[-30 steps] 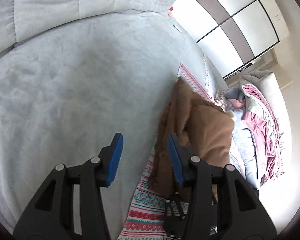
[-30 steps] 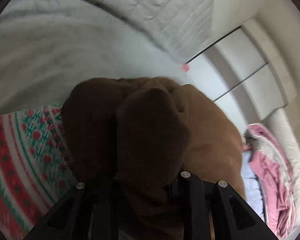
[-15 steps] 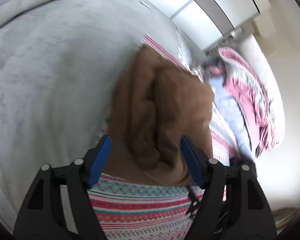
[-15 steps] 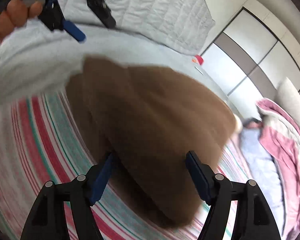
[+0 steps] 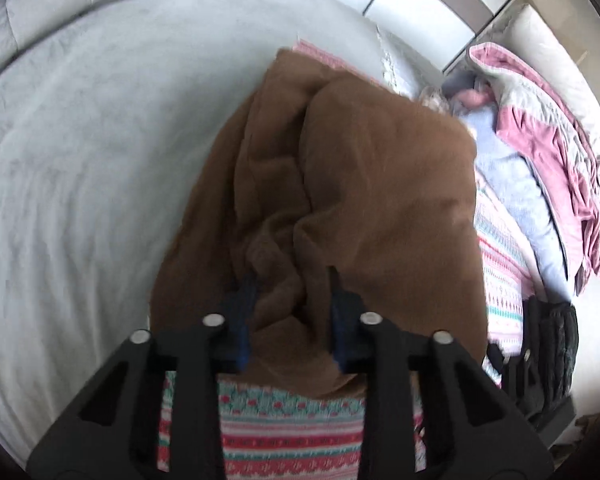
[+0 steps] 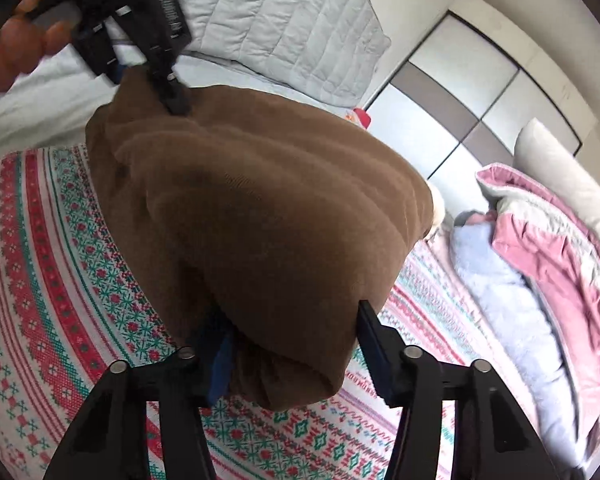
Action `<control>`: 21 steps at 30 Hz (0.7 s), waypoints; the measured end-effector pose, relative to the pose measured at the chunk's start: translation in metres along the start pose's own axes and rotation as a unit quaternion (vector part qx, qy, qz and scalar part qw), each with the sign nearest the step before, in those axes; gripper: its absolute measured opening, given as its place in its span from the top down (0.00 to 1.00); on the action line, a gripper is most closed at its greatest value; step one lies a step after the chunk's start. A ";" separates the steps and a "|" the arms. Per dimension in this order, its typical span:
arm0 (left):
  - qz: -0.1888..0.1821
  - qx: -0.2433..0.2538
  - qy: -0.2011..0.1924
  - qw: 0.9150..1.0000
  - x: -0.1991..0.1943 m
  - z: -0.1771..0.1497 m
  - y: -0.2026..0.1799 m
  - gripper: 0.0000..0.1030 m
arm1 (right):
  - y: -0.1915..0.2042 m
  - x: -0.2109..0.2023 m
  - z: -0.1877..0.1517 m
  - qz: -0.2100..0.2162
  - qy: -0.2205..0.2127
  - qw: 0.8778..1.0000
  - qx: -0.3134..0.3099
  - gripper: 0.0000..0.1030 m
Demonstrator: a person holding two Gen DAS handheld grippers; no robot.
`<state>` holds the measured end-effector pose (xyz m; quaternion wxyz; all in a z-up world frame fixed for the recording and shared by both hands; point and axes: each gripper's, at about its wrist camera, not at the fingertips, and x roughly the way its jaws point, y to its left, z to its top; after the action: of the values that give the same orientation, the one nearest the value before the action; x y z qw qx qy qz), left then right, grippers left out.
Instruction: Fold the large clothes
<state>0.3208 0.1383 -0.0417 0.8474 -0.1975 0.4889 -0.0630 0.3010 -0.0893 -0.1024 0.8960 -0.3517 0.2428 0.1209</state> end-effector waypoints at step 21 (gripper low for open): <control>0.041 0.023 0.012 0.999 0.011 -0.003 0.029 0.70 | 0.052 -0.001 -0.016 -0.068 -0.013 0.986 -0.154 0.56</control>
<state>0.3218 0.1603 -0.0635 0.8474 -0.1568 0.5055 -0.0421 0.2740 -0.0627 -0.1418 0.8403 -0.4997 0.1853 0.0997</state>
